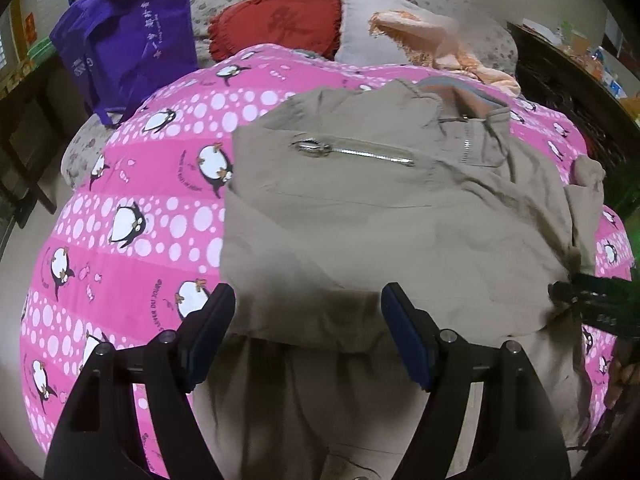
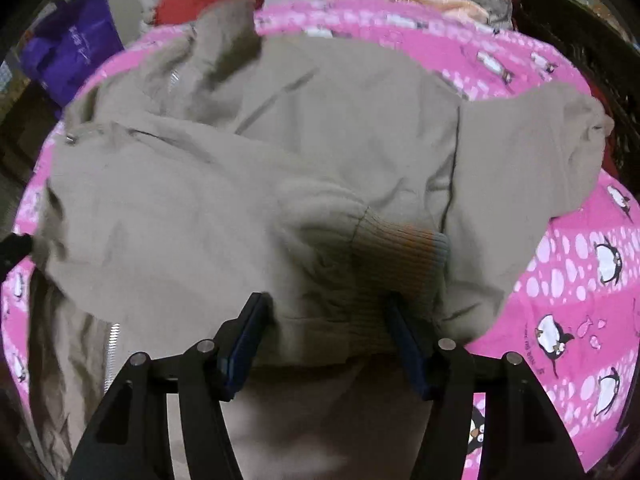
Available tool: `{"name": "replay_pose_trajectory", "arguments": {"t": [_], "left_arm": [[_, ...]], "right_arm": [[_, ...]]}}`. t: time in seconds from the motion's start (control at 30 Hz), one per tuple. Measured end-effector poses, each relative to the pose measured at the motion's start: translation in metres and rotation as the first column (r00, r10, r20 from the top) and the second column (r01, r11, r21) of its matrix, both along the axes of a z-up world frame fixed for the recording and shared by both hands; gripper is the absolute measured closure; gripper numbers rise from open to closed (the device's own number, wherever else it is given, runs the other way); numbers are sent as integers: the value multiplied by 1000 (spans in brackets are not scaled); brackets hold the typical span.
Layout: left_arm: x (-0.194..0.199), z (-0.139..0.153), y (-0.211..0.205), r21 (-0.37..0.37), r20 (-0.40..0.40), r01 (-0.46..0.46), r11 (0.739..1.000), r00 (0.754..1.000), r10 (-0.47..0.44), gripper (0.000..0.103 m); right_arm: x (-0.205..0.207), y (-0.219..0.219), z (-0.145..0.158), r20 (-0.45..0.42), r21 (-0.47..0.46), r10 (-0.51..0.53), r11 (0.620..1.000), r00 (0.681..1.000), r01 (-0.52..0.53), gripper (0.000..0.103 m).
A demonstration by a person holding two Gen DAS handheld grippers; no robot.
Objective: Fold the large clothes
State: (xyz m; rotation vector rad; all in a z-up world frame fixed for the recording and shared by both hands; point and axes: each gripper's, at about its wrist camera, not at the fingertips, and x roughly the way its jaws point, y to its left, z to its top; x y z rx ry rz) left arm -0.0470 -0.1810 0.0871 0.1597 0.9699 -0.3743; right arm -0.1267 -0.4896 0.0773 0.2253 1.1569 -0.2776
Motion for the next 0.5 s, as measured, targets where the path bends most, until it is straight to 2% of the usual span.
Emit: {"name": "replay_pose_trajectory", "arguments": {"t": [0.17,0.27,0.33,0.4,0.5], "left_arm": [[-3,-6,-12,-5,-28,10,1000,1000,-10,28],[-2,-11,-17,-26,-51,18,1000,999,-19,28],[0,-19,-23,-14,-66,24,1000,998,-25,28],[1,-25,-27,0,-85,26,1000,996,-25,28],[2,-30,-30,-8,-104,24,1000,994,-25,28]], "right_arm": [[-27,-21,25,80,76,-50,996,995,44,37],[-45,-39,27,90,108,-107,989,990,97,37],[-63,-58,25,85,106,-169,981,982,159,37],[-75,-81,22,65,110,-232,968,971,224,37],[-83,-105,25,89,148,-298,948,950,283,37]]}}
